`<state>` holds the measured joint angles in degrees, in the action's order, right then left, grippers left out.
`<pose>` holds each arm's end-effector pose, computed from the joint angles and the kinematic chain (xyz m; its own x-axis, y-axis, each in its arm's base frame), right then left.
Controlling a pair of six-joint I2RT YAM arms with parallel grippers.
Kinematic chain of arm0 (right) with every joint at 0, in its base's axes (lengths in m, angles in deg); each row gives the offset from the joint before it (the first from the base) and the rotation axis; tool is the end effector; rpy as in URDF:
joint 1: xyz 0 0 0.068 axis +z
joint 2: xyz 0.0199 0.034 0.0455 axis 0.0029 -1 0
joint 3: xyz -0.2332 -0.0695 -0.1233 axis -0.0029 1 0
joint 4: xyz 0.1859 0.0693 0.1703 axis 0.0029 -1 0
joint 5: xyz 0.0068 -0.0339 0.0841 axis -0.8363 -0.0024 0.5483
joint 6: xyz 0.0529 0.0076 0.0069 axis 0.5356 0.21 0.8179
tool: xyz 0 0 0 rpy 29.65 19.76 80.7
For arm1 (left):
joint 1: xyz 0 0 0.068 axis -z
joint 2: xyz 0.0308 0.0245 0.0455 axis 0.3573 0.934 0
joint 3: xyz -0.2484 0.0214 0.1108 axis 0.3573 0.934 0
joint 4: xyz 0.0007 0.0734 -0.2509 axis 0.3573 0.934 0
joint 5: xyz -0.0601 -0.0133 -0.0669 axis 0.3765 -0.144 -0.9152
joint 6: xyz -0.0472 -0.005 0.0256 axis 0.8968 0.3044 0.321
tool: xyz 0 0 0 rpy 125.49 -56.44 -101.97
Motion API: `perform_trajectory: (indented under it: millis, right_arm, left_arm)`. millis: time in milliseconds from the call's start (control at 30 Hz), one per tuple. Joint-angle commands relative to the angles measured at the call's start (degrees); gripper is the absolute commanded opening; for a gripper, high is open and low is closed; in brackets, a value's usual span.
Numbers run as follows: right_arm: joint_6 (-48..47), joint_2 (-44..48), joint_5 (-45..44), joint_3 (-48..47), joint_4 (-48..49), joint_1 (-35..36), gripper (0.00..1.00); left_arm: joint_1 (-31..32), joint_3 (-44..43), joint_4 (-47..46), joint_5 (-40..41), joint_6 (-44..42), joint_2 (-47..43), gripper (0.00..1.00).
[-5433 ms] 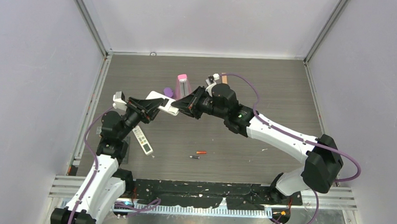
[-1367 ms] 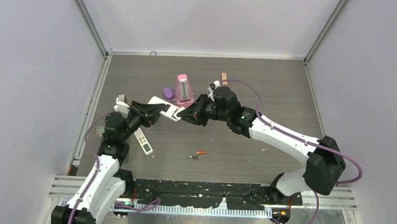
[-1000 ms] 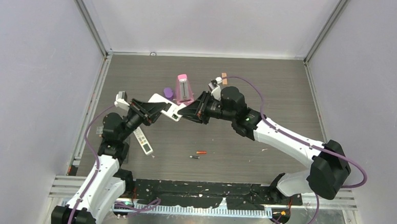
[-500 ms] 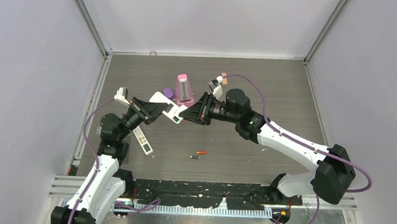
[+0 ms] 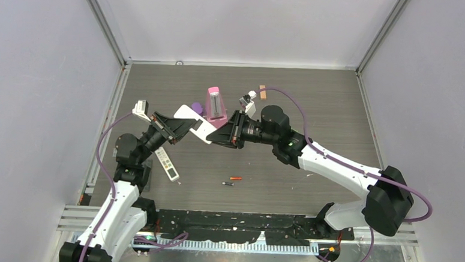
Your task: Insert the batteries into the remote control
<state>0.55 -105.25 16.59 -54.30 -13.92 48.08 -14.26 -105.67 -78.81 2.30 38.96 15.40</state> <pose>0.1978 0.2472 0.3190 -0.9529 0.1875 -0.2382 -0.2071 0.1709 0.9633 0.1665 -0.0400 0.2826 -0.6138 -0.7462 -0.2576 0.3064 0.0755 -0.9489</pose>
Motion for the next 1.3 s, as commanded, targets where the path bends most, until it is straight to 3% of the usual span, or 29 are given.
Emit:
perform_trajectory:
  millis: [0, 467, 767, 1267]
  right_arm:
    - [-1.08, -0.07, 0.05, 0.44, 1.76, 0.40, 0.05]
    - [-1.32, -0.50, -2.85, 0.52, 0.60, 0.36, 0.05]
    - [1.29, -1.32, -3.94, 1.64, 5.33, 0.38, 0.05]
    - [-3.74, -1.23, -5.19, -0.85, -1.18, 0.38, 0.05]
  left_arm:
    - [-0.07, -3.11, -5.34, -0.85, 0.13, -0.83, 0.00]
    - [-0.01, -3.11, -7.08, -1.48, 1.84, 0.26, 0.00]
    - [0.02, -2.15, -7.91, -0.94, 4.78, 0.63, 0.00]
    - [-0.07, -1.16, -6.75, 1.18, 6.61, 0.51, 0.00]
